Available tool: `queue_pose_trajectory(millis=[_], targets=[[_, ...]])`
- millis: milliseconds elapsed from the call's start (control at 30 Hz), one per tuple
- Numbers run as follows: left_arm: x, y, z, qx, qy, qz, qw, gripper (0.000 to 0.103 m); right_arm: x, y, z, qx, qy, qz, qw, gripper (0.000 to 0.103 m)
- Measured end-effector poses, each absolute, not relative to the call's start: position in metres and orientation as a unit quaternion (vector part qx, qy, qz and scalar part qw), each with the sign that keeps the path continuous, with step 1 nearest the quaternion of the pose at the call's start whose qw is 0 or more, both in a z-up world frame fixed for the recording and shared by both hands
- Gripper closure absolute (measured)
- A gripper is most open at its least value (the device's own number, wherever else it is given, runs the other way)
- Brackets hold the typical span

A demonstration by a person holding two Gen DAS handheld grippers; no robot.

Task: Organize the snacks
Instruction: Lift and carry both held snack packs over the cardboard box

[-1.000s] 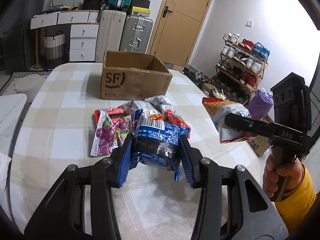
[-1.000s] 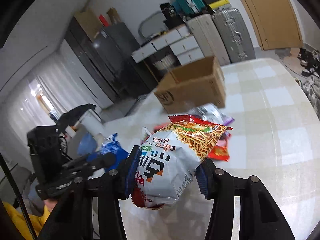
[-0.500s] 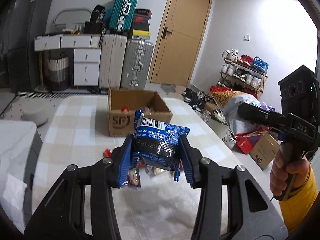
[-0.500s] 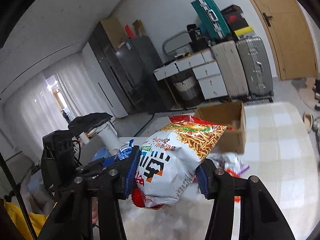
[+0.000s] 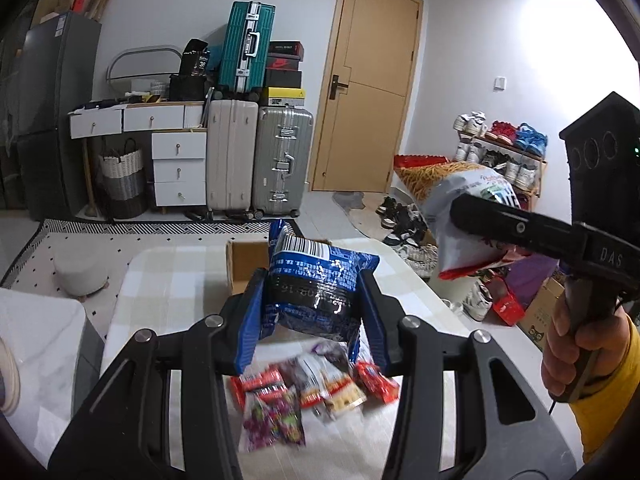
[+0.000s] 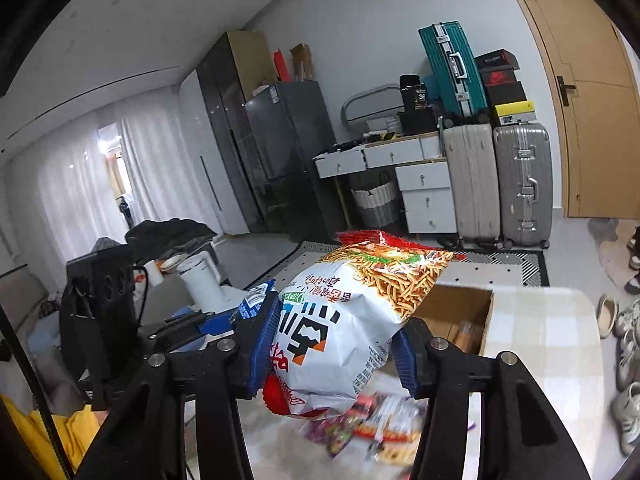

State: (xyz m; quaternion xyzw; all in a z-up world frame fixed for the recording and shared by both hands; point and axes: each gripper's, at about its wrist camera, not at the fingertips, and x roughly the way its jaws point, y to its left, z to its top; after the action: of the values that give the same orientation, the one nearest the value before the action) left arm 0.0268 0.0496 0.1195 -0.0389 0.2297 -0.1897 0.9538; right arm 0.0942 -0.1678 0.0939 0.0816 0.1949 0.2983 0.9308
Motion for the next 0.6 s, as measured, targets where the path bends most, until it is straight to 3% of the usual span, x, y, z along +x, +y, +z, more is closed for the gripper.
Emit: queue_pose_trajectory(millis=[300, 600], targets=[[0.111, 0.027, 0.135, -0.030, 0.258, -0.182, 0.948, 0.061, 0.170, -0.172, 0.088, 0.088, 0.215, 0.279, 0.932, 0.052], [0.223, 0.002, 0.092, -0.036, 0.319, -0.167, 0.932, 0.061, 0.247, -0.181, 0.053, 0.095, 0.262, 0.256, 0.926, 0.052]])
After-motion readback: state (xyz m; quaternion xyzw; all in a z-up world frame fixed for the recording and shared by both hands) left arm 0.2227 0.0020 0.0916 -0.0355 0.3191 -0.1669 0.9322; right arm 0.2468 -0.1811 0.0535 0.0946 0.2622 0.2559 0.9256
